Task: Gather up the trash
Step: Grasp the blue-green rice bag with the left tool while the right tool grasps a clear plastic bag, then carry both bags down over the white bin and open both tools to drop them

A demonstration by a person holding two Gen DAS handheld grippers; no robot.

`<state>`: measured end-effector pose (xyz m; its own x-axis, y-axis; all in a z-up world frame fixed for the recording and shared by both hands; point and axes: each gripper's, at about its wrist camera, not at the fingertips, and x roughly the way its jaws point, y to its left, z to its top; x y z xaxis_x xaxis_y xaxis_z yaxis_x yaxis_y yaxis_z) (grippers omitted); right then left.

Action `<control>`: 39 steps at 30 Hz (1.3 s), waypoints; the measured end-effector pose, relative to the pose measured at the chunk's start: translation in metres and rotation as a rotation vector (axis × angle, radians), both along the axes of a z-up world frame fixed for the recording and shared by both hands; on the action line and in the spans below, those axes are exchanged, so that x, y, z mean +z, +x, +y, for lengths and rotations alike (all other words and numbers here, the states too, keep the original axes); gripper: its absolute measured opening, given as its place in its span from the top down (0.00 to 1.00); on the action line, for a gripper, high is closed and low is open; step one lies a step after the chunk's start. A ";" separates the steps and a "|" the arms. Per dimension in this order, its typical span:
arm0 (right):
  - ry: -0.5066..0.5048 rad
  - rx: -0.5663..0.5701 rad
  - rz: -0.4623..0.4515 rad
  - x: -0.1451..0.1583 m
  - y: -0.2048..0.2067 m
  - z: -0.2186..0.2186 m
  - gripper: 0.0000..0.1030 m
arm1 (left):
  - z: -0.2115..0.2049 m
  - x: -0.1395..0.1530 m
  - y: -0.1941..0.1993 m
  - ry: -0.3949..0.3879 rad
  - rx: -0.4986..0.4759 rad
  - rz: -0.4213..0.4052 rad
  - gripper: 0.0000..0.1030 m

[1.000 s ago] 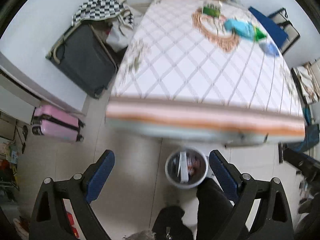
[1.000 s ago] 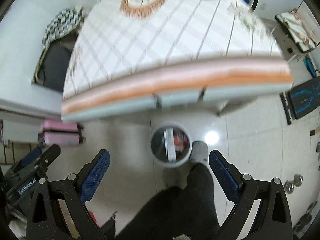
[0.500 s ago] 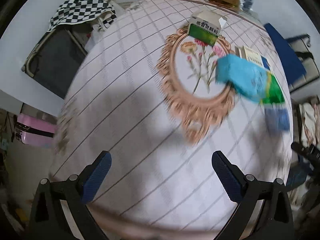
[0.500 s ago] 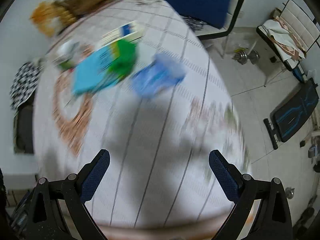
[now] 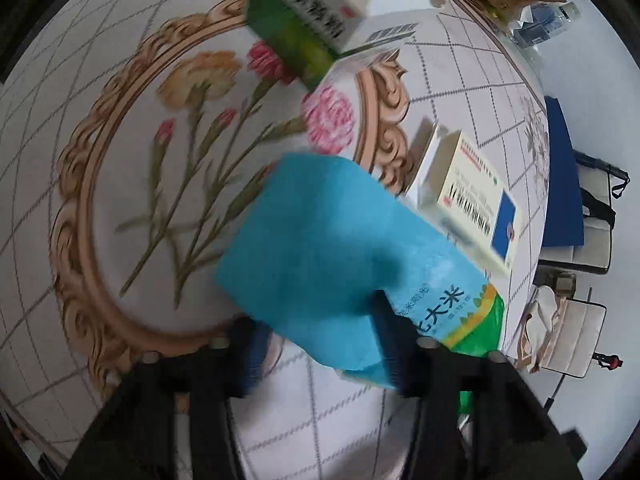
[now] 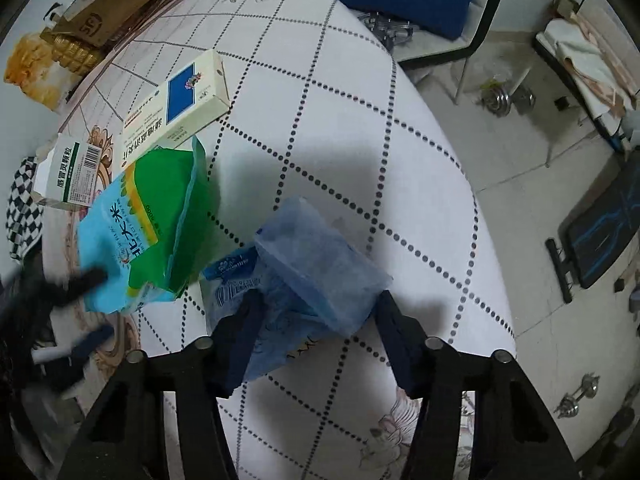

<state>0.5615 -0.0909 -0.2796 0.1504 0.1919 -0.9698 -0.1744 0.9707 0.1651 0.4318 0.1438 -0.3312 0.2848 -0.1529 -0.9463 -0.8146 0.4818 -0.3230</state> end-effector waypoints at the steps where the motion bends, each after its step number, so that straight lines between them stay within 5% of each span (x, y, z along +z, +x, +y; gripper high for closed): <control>1: -0.010 0.003 -0.007 -0.001 0.000 0.001 0.59 | 0.000 0.003 0.003 0.034 -0.014 0.004 0.75; 3: -0.004 -0.002 -0.014 0.000 0.001 0.000 0.66 | 0.000 0.008 0.005 0.081 -0.047 0.017 0.84; 9: -0.007 0.046 -0.030 0.009 -0.004 0.005 0.82 | -0.005 0.030 -0.012 0.194 -0.135 0.025 0.89; 24: 0.082 0.137 -0.127 0.080 -0.100 0.009 0.83 | -0.038 0.125 -0.110 0.379 -0.284 -0.083 0.90; 33: 0.118 0.119 -0.230 0.119 -0.246 -0.008 0.83 | -0.050 0.160 -0.230 0.425 -0.332 -0.177 0.90; 39: 0.120 0.094 -0.223 0.113 -0.369 -0.025 0.83 | -0.066 0.159 -0.334 0.426 -0.417 -0.177 0.90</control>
<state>0.1926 -0.1161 -0.1665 0.3338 0.3267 -0.8842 -0.3082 0.9243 0.2252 0.0978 0.0777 -0.1718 0.4407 0.0960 -0.8925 -0.4818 0.8642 -0.1450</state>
